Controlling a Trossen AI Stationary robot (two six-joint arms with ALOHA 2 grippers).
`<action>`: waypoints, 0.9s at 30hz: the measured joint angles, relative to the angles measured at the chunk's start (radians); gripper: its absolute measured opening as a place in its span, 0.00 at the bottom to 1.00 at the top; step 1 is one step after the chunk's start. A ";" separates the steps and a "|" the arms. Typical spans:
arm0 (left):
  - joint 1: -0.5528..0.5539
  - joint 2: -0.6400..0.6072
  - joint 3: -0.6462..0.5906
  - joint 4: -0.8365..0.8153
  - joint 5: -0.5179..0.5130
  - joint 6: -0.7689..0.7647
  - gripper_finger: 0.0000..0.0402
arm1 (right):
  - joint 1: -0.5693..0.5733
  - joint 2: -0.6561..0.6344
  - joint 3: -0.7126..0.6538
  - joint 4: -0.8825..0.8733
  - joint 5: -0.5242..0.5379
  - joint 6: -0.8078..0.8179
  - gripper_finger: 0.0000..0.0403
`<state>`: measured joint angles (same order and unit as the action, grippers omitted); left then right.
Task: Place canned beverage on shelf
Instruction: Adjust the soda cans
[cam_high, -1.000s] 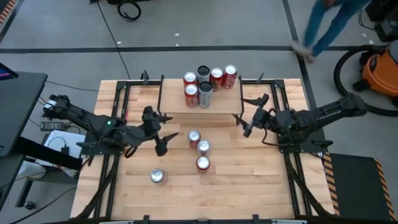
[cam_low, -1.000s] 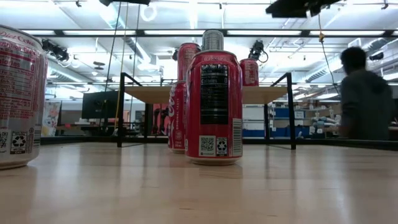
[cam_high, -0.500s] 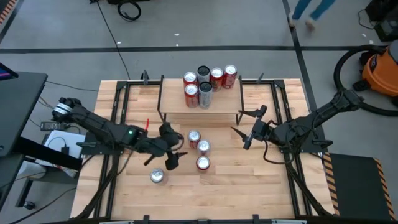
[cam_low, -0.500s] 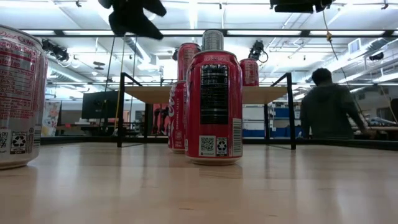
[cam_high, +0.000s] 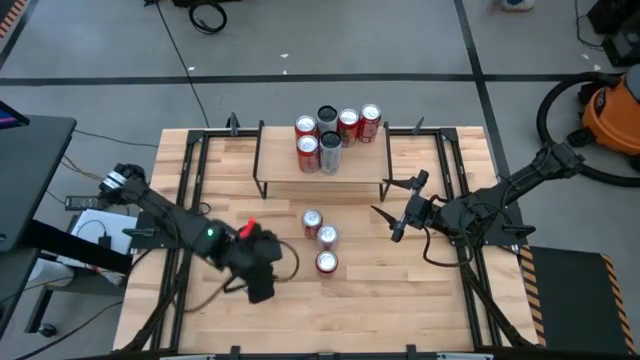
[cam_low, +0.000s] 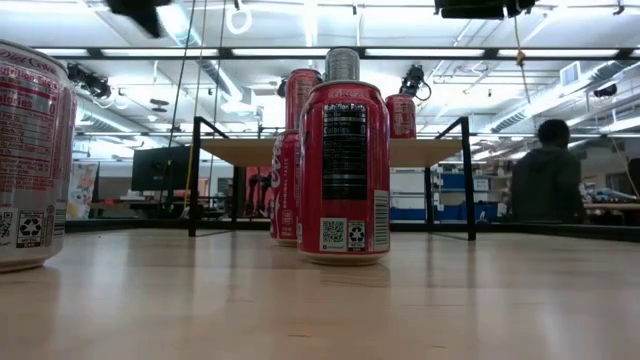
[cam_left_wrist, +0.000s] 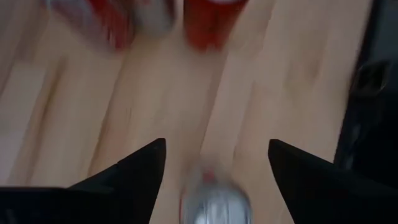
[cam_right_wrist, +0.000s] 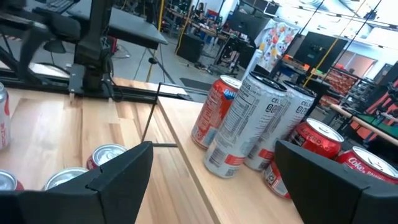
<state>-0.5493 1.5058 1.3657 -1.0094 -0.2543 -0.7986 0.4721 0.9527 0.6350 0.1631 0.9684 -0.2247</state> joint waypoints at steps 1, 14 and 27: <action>-0.020 0.019 0.020 -0.048 0.002 -0.037 0.72 | 0.000 0.000 0.000 0.000 0.000 -0.005 0.86; -0.157 0.065 0.057 -0.251 0.050 -0.335 0.72 | 0.000 0.000 0.000 0.040 -0.001 -0.061 0.86; -0.270 0.084 0.056 -0.292 0.095 -0.631 0.72 | -0.004 0.000 0.000 0.156 -0.048 -0.151 0.86</action>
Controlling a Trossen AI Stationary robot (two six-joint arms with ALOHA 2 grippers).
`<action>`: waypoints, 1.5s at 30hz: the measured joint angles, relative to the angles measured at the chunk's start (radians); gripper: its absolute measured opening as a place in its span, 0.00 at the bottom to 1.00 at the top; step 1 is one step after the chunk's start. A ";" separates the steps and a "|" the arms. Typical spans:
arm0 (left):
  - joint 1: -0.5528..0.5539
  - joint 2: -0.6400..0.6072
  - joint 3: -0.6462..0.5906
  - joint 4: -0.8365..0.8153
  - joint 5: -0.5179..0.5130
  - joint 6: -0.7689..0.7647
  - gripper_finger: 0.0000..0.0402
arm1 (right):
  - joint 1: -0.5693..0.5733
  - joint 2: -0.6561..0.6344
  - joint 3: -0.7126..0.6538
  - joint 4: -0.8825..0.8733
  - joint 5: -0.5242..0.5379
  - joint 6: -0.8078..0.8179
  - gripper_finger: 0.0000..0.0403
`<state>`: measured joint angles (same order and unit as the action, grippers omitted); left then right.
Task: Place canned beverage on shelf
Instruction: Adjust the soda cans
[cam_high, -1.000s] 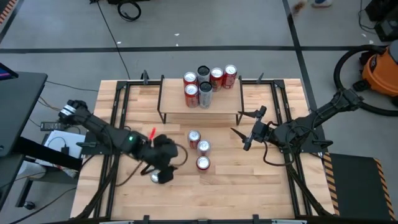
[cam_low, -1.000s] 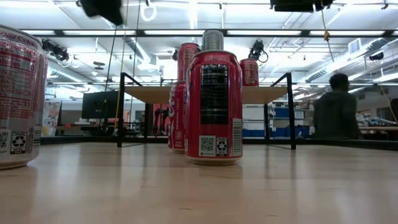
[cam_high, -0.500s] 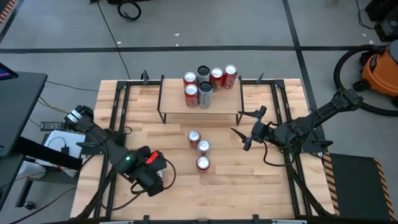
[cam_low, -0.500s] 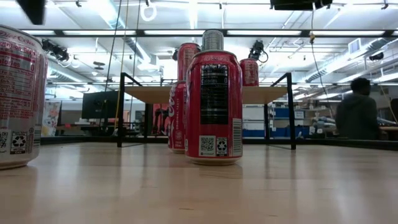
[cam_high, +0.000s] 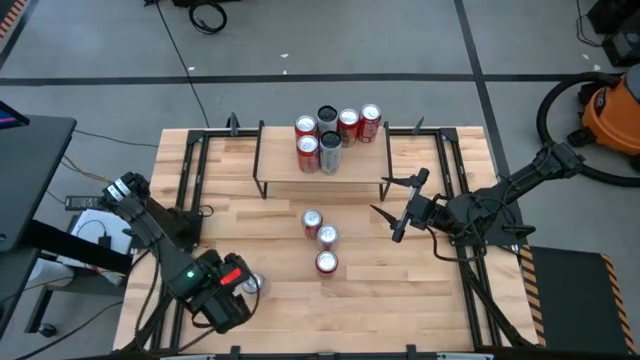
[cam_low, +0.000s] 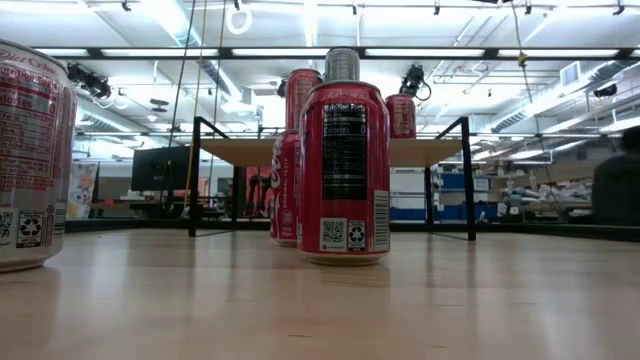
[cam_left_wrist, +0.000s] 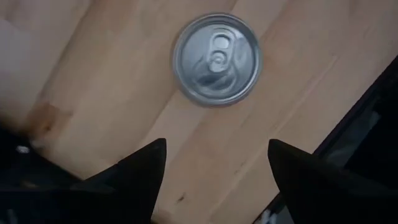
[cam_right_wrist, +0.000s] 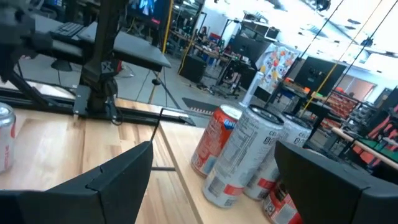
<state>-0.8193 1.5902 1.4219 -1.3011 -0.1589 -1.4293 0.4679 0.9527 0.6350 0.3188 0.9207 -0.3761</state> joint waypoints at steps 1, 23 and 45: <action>-0.005 0.009 -0.003 0.010 0.001 -0.018 0.72 | 0.000 0.000 0.000 0.010 -0.002 -0.013 0.86; 0.027 0.176 -0.006 -0.048 0.018 -0.130 0.72 | -0.099 0.000 0.000 0.115 -0.108 -0.125 0.86; 0.023 0.175 -0.123 -0.269 -0.246 -0.225 0.72 | -0.117 0.000 0.000 0.121 -0.140 -0.117 0.86</action>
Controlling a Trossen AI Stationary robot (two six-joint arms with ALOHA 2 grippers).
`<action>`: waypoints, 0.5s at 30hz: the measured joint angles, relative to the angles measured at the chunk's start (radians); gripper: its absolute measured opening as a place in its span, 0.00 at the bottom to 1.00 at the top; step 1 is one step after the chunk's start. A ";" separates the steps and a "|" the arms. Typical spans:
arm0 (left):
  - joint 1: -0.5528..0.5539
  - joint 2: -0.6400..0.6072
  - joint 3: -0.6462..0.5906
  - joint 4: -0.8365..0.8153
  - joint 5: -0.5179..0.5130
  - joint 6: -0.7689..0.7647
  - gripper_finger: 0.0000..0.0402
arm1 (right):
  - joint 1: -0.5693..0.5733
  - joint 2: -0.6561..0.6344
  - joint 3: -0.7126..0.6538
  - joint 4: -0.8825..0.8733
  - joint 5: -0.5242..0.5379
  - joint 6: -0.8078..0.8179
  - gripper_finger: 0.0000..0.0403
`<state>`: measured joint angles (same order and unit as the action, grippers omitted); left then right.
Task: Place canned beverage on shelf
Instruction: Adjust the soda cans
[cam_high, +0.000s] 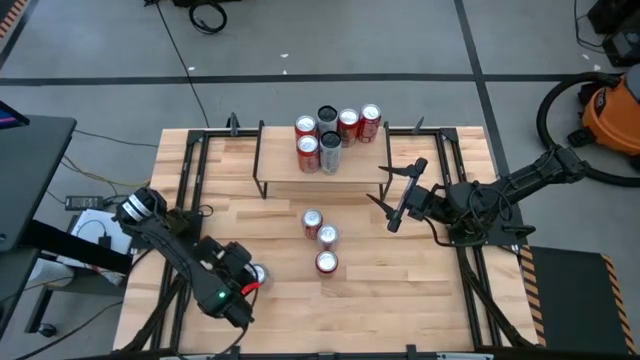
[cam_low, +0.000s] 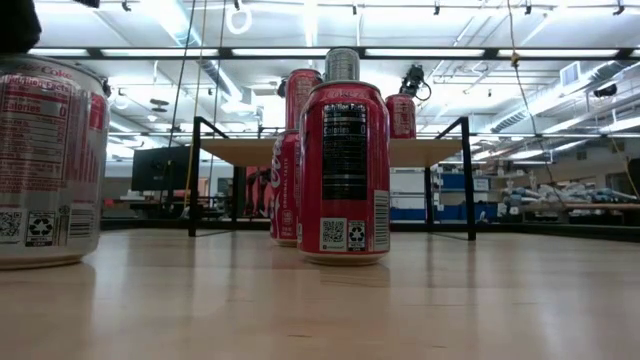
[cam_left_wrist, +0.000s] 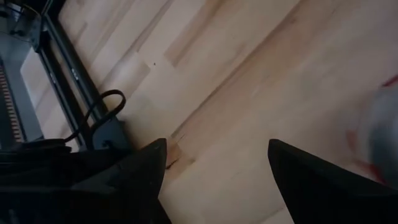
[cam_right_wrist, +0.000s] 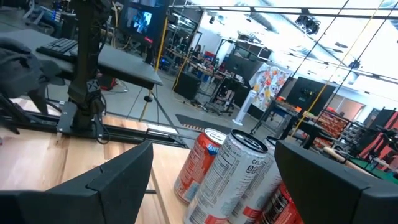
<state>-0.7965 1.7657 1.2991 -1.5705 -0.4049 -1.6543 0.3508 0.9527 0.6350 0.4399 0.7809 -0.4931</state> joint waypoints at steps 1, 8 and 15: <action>-0.003 -0.005 -0.005 -0.001 0.000 -0.001 0.72 | 0.000 0.000 0.000 0.000 0.000 0.000 0.86; -0.005 -0.090 0.043 0.019 0.042 0.062 0.72 | 0.000 0.000 0.000 0.000 0.000 0.000 0.86; -0.020 -0.130 0.051 0.318 0.106 0.146 0.72 | 0.000 0.000 0.000 0.000 0.000 0.002 0.86</action>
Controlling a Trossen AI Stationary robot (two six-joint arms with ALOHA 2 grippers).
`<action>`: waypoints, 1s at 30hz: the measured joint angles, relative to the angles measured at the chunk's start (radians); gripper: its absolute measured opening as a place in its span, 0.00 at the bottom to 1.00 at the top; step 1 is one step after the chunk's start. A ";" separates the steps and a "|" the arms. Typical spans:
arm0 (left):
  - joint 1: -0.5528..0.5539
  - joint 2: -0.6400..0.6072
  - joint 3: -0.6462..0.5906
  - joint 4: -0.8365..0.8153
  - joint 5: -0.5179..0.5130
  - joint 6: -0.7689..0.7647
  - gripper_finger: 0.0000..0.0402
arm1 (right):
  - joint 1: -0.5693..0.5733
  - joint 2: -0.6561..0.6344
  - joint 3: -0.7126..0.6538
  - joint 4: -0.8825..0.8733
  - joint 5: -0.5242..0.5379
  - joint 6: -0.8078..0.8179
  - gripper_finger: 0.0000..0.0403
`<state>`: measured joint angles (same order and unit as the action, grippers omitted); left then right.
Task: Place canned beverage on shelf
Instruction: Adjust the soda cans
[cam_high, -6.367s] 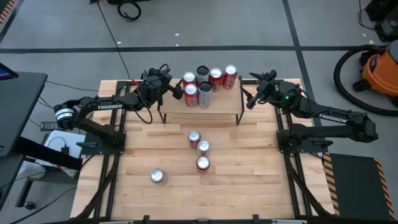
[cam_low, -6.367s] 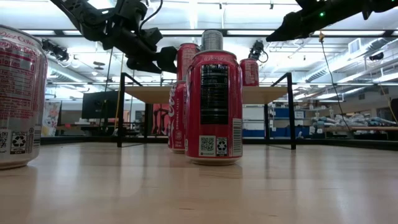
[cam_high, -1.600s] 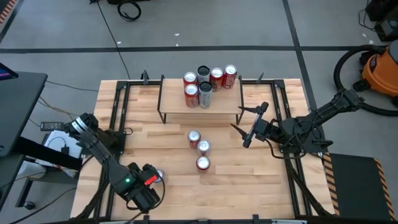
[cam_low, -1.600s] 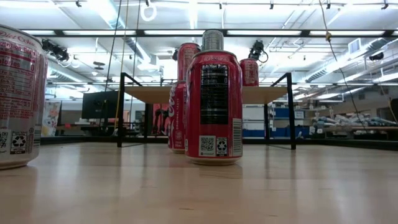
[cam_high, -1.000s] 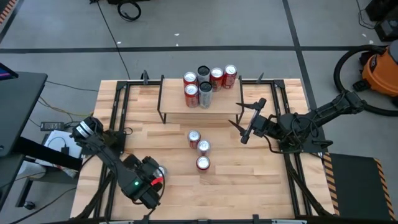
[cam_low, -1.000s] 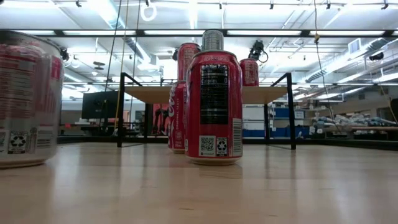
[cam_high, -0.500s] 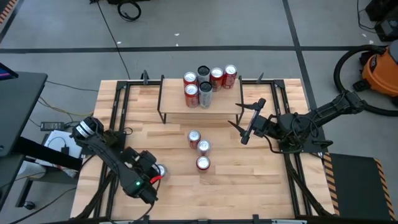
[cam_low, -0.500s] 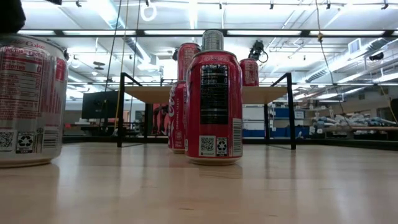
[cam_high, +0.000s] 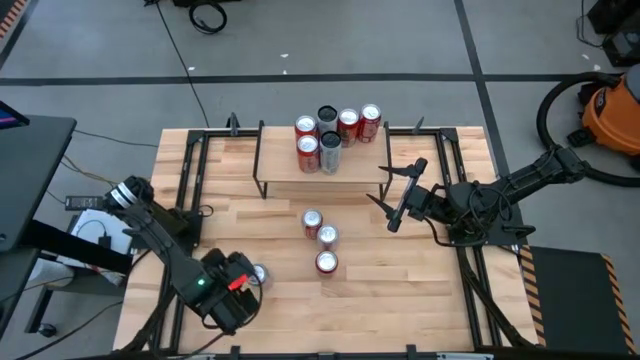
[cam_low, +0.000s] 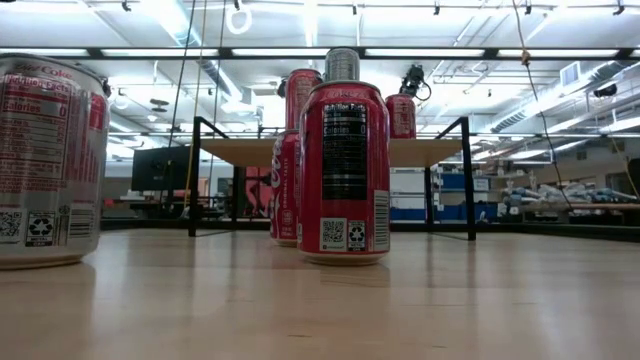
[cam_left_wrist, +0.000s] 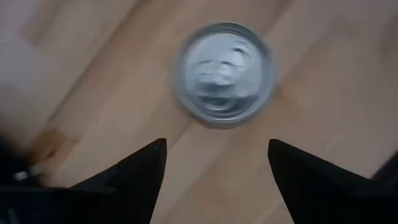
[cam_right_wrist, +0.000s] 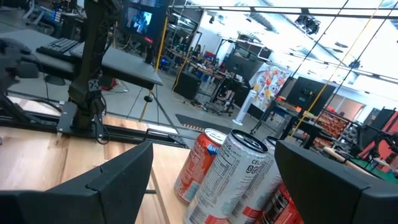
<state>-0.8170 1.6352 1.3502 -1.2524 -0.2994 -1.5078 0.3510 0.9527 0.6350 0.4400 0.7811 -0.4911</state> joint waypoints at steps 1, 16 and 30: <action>0.000 0.007 0.000 0.021 -0.001 0.007 0.72 | 0.000 0.000 0.000 0.000 0.000 0.002 0.86; 0.079 0.061 -0.002 0.072 -0.001 0.067 0.92 | 0.003 0.000 0.000 0.014 -0.024 0.002 0.86; 0.222 0.068 -0.006 0.074 0.119 0.088 0.92 | 0.003 0.000 0.000 0.010 -0.024 0.001 0.86</action>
<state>-0.5947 1.7027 1.3440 -1.1783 -0.1806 -1.4197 0.3538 0.9527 0.6350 0.4499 0.7566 -0.4904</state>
